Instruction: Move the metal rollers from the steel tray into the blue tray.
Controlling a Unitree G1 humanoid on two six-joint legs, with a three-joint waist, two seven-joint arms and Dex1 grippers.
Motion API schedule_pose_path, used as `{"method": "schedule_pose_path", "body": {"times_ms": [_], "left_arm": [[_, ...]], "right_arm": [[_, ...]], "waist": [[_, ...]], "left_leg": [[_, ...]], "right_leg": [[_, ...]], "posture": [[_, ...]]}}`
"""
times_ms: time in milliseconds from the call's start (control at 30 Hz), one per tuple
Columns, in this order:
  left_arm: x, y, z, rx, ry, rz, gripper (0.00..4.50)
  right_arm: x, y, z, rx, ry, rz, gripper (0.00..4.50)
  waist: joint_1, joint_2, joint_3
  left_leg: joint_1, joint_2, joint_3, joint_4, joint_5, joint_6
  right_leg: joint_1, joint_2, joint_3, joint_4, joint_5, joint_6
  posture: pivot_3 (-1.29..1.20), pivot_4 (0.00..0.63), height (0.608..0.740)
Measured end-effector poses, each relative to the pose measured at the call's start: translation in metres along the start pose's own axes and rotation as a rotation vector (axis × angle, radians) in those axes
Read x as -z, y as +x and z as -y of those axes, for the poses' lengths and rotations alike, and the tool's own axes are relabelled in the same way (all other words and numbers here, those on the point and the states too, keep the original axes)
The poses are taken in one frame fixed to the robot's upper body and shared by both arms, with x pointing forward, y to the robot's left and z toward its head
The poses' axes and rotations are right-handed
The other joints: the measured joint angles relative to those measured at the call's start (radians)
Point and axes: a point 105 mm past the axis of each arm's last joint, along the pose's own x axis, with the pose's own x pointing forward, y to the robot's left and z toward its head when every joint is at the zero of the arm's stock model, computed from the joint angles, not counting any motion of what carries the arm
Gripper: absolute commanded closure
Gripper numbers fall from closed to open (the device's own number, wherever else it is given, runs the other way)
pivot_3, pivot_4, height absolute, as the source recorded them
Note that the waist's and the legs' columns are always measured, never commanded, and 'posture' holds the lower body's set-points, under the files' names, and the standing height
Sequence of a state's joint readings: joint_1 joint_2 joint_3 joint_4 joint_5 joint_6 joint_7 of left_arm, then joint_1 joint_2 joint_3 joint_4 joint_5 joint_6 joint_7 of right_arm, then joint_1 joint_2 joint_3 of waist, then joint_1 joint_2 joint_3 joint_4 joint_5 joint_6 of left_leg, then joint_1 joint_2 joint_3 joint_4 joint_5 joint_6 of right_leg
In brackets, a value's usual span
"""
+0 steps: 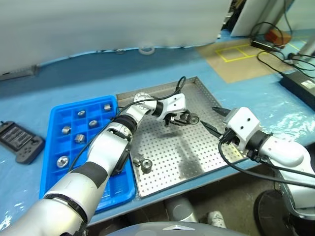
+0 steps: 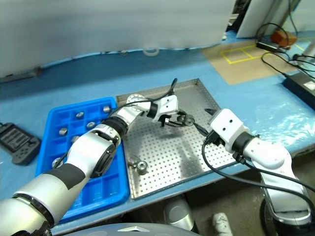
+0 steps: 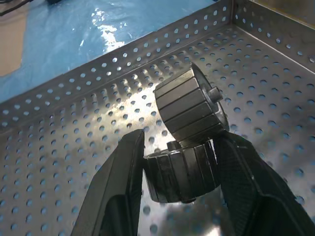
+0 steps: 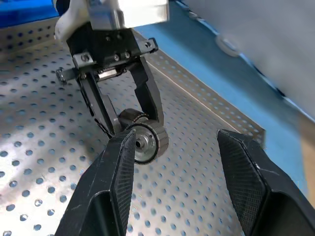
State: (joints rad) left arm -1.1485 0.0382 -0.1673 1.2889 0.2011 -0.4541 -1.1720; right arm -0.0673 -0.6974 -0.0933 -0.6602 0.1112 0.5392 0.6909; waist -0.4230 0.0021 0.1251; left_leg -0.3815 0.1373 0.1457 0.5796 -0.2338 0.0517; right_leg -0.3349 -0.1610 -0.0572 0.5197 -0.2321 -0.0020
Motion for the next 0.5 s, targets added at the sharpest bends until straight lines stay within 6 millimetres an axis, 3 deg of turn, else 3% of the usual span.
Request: {"method": "schedule_pose_path", "body": {"times_ms": [167, 367, 500], "left_arm": [[0.020, -0.021, 0.000, -0.045, -0.024, -0.029, 2.71], [0.009, -0.025, -0.002, -0.082, 0.016, 0.048, 2.71], [-0.003, -0.028, -0.002, -0.076, 0.041, 0.104, 2.71]], "right_arm": [[-0.001, 0.021, -0.004, -0.112, -0.070, 0.025, 1.80], [-0.001, 0.047, -0.022, -0.235, -0.123, 0.066, 1.80], [0.008, 0.055, -0.015, -0.229, -0.151, 0.056, 1.80]], "waist": [[0.084, -0.002, 0.001], [0.208, -0.006, 0.003], [0.285, -0.007, 0.004]], "left_leg": [[-0.001, 0.001, 0.000, 0.002, 0.001, 0.001], [-0.002, 0.001, 0.000, 0.005, 0.002, 0.002], [-0.005, 0.002, 0.002, 0.007, 0.003, 0.003]], "right_leg": [[-0.001, 0.000, 0.001, 0.004, 0.000, -0.001], [-0.006, -0.001, 0.005, 0.019, 0.000, -0.013], [-0.013, -0.001, 0.009, 0.023, 0.000, -0.022]], "posture": [[-0.30, 0.150, 0.740], [-0.25, 0.150, 0.740], [-0.22, 0.150, 0.740]]}}
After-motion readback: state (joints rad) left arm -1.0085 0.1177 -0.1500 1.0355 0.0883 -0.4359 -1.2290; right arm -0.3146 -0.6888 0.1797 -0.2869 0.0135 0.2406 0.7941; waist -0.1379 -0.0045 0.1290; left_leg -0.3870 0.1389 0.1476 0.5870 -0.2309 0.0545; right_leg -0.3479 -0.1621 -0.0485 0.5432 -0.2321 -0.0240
